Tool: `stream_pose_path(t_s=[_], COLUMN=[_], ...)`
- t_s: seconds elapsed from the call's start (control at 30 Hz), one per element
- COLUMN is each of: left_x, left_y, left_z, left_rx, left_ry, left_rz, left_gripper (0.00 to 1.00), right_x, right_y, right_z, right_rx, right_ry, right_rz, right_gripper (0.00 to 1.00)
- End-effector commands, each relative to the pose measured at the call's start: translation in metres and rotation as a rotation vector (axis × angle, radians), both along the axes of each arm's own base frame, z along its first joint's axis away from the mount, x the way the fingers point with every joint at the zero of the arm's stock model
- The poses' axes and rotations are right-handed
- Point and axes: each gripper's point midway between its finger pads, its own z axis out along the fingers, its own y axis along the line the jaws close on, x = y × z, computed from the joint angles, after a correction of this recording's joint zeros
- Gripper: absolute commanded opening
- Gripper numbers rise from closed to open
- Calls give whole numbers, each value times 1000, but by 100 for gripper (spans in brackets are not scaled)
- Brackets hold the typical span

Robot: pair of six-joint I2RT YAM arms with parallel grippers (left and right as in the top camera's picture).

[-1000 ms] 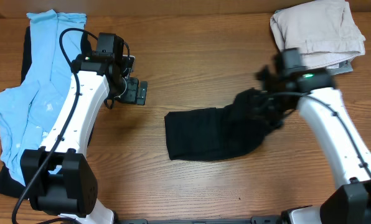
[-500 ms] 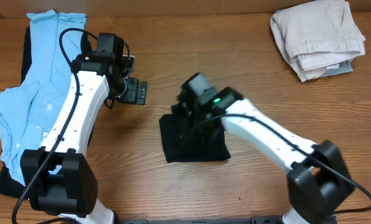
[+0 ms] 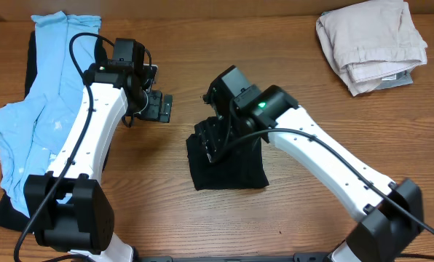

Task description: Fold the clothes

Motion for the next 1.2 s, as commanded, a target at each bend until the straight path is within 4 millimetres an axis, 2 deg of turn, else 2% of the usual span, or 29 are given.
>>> stream_pose_path(t_s=[0.0,0.1,0.23,0.33,0.37,0.4,0.47,0.53,0.57,0.73,0.9,0.93,0.97,1.0,1.03,1.17], left_x=[6,7,8,8,8,8,8,8,8,8,8,8,8,9,9,9], left_y=[2,2,2,2,2,2,2,2,2,2,2,2,2,2,1,2], left_z=[4,4,4,4,4,4,4,4,4,4,4,4,4,4,5,5], left_rx=[1,0,0,0,0,0,2,1,1,1,1,0,0,0,0,1], left_ry=[-17,-21,-25,-23,-23,-23,-24,-25,-25,-25,-26,-26,-27,-28,-28,-29], left_rz=[10,10,10,10,10,8,7,7,7,7,7,7,7,7,7,7], left_gripper=[100,100,100,100,100,100,100,100,100,100,100,100,100,100,100,100], right_x=[9,7,1,-2,-2,-2,-1,-2,-3,-23,-55,-62,-68,-74,-79,-84], right_y=[-28,-43,-48,-51,-51,-51,-49,-47,-47,-26,7,14,20,25,28,31], right_z=[-5,-24,-61,-79,-82,-83,-82,-81,-80,-76,-74,-74,-73,-73,-73,-73], right_rx=[-120,-196,-245,-266,-268,-267,-259,-255,-253,-175,-148,-145,-142,-140,-140,-142], right_ry=[-32,-12,37,58,60,59,50,46,50,103,94,87,81,76,74,75], right_rz=[-89,-111,-107,-106,-105,-105,-100,-89,-85,9,128,153,177,198,213,229], right_gripper=[67,68,67,66,62,54,17,4,4,4,6,15,34,46,53,59])
